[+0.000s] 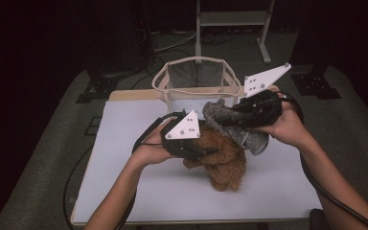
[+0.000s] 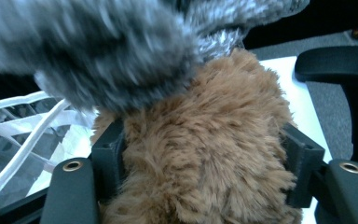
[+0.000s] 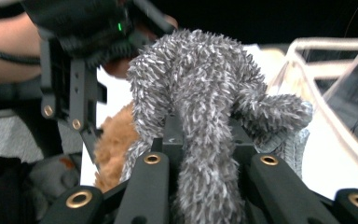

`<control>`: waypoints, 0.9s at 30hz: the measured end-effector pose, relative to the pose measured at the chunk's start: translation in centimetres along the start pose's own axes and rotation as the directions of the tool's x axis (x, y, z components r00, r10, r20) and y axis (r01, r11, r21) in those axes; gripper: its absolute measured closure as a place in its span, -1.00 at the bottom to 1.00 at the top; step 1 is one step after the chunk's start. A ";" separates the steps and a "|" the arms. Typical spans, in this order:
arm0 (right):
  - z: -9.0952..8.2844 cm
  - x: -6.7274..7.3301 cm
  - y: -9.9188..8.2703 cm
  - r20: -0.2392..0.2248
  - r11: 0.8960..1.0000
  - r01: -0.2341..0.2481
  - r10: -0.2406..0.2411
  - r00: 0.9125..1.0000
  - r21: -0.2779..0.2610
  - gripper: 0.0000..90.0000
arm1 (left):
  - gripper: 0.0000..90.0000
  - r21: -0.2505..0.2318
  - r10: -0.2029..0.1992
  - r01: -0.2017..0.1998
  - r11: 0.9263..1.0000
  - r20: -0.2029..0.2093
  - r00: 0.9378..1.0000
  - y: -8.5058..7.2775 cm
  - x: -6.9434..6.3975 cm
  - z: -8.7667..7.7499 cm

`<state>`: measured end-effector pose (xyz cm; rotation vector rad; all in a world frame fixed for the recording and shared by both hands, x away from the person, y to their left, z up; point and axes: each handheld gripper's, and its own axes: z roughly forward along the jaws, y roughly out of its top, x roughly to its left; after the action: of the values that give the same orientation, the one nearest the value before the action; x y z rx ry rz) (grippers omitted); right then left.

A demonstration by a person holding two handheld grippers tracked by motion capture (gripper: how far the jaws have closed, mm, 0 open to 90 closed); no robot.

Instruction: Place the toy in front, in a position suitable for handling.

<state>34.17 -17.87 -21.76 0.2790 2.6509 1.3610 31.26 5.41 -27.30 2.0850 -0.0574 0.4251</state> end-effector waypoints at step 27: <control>0.3 0.2 1.1 -0.010 0.998 0.021 -0.020 1.000 0.066 0.68 | -0.18 -0.037 -0.061 0.061 0.997 0.007 0.998 0.0 -0.1 0.6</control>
<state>34.11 -16.97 -21.04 0.2533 2.7022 1.2740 31.31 4.88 -27.65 2.0459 -0.0051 0.3777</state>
